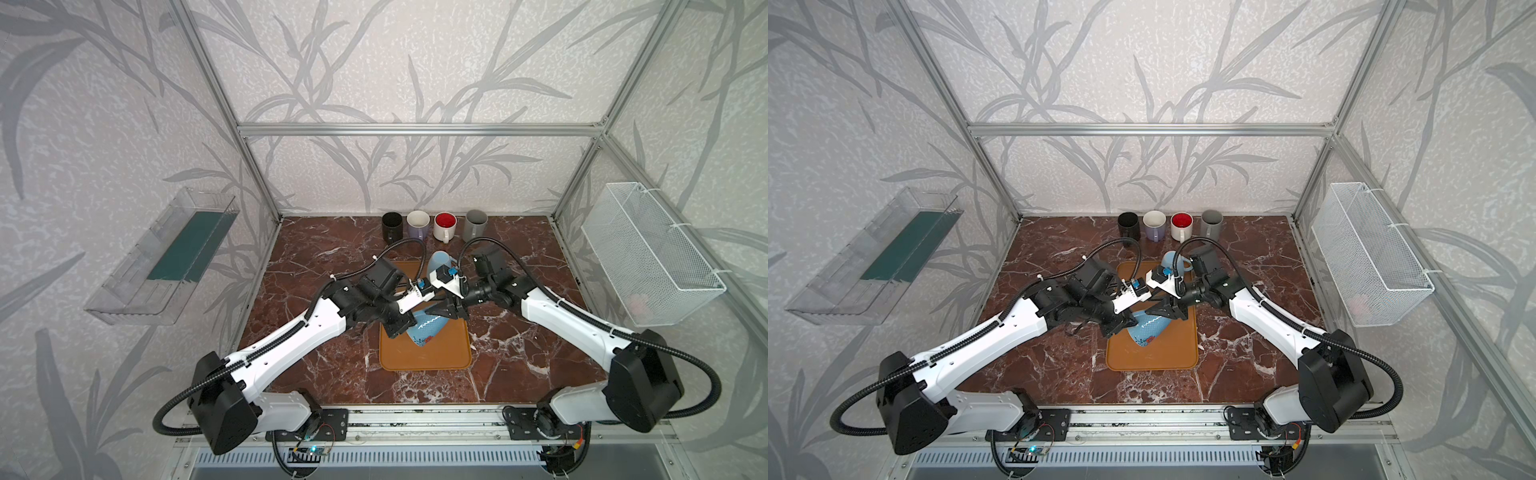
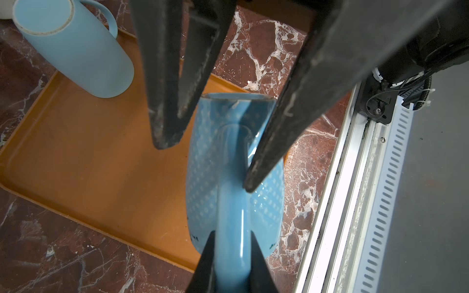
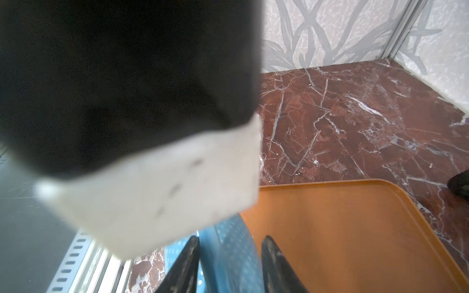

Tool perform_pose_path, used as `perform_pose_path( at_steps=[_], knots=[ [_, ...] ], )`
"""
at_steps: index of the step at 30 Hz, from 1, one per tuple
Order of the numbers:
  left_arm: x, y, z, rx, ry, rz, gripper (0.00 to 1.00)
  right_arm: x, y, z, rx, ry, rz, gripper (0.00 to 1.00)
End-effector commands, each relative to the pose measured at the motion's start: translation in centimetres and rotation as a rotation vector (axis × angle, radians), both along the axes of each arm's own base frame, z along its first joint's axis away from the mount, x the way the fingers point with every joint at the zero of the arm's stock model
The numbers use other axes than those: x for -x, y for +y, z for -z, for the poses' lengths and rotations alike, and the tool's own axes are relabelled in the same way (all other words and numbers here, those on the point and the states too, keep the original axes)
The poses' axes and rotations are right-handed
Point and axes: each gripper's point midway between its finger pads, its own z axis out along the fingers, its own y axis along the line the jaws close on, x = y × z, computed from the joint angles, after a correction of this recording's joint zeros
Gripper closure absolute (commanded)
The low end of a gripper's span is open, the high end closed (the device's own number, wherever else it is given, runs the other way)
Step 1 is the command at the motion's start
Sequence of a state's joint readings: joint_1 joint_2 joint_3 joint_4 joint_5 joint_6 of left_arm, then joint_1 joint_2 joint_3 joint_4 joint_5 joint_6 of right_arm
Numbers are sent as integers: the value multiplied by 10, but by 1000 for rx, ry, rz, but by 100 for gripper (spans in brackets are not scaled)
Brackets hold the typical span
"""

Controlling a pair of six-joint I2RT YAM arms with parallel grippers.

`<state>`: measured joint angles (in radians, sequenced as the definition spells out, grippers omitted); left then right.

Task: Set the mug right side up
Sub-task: 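Open the right gripper and withdraw it while the left gripper holds the handle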

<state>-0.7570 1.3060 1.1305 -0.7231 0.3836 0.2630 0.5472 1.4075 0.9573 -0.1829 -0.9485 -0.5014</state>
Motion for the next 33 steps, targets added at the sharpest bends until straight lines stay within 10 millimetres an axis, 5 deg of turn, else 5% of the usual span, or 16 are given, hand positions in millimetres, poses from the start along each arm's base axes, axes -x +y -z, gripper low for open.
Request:
perform_pose_path(
  at_steps=[1, 14, 25, 33],
  knots=[
    [-22, -20, -34, 114, -152, 15, 100, 10, 3, -5, -38, -8, 6, 58],
    [-46, -11, -21, 67, -169, -119, 100, -13, -14, -18, -78, 15, 171, 60],
    [-64, -7, 3, 158, 12, -357, 100, -36, -32, -18, -103, 56, 376, 62],
    [-85, 12, -13, 286, 62, -543, 100, -47, -44, -8, -95, 124, 514, 64]
  ],
)
